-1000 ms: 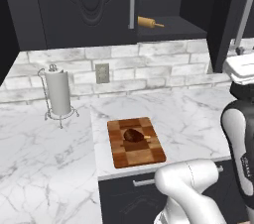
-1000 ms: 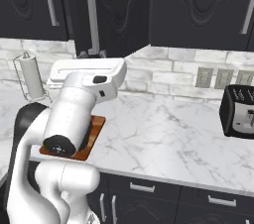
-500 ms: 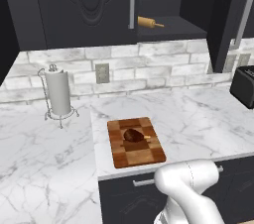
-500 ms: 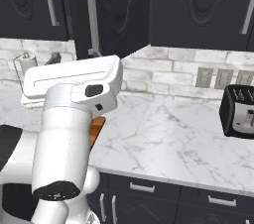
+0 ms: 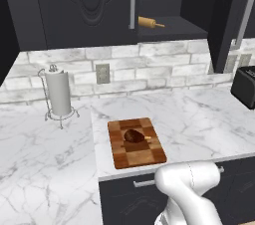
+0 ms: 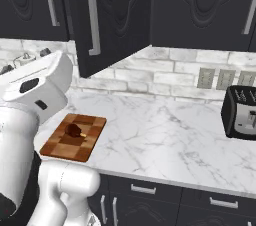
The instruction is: Open the cabinet, retrieve the rolling pin, and place it next to the meat on the cutting board to prepare for tenderizing.
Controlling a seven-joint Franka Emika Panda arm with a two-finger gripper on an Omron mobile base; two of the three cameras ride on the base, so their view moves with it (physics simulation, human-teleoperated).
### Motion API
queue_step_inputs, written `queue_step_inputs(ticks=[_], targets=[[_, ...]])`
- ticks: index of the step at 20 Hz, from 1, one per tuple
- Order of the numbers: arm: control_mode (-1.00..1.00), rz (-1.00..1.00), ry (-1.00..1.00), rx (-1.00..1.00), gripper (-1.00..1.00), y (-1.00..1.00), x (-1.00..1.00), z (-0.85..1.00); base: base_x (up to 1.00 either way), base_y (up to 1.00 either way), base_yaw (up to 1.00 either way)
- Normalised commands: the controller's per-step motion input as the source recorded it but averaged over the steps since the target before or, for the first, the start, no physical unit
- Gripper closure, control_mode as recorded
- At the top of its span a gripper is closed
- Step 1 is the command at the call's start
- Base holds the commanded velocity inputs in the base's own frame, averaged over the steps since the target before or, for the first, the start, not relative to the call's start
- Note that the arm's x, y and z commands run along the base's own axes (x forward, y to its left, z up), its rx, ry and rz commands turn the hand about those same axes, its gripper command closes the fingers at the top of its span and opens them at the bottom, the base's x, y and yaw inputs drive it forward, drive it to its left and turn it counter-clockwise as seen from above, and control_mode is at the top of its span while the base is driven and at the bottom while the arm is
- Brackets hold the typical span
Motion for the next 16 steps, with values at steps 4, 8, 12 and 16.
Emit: queue_step_inputs(ticks=[4,8,12,16], targets=[[-1.00,-0.18,0.19,-0.27,-1.00,1.00,0.16,-0.37,0.00,0.00,0.00],[-1.00,-0.22,0.16,-0.27,-1.00,0.92,0.33,-0.39,0.00,0.00,0.00],[-1.00,-0.27,0.16,-0.25,-1.00,0.68,0.61,-0.42,0.00,0.00,0.00],[-1.00,-0.26,0.20,-0.22,-1.00,0.40,0.79,-0.40,0.00,0.00,0.00]])
